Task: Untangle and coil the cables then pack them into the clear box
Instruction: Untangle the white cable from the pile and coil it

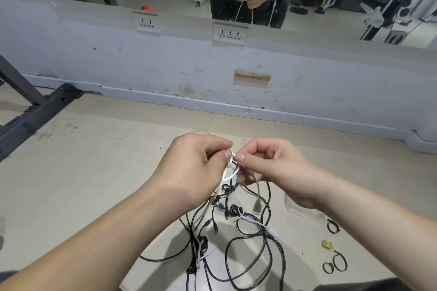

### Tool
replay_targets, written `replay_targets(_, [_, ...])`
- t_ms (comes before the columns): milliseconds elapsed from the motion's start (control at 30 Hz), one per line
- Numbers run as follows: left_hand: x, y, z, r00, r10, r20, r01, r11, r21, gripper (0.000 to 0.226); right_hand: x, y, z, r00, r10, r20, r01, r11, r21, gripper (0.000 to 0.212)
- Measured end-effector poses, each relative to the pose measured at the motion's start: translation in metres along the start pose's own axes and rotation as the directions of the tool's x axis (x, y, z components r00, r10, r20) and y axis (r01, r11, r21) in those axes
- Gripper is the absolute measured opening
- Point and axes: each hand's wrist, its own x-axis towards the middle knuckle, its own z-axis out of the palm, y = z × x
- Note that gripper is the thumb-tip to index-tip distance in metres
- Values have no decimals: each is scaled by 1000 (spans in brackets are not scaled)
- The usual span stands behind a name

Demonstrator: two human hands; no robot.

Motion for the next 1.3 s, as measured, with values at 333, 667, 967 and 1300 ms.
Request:
replay_targets(333, [11, 16, -24, 957, -267, 114, 256, 590, -766, 11, 11, 1, -6, 988, 58, -143, -58, 998, 7, 20])
replay_targets(667, [-2, 1, -12, 962, -55, 267, 57, 998, 1, 20, 4, 5, 3, 994, -72, -85, 41, 948, -315, 19])
replay_targets(967, [19, 4, -27, 947, -260, -191, 131, 851, -508, 26, 13, 20, -19, 934, 319, -164, -335, 939, -82, 12])
replay_targets(1300, [25, -19, -26, 926, -373, -49, 359, 915, -187, 24, 3, -10, -3, 991, 128, 28, -131, 972, 197, 14])
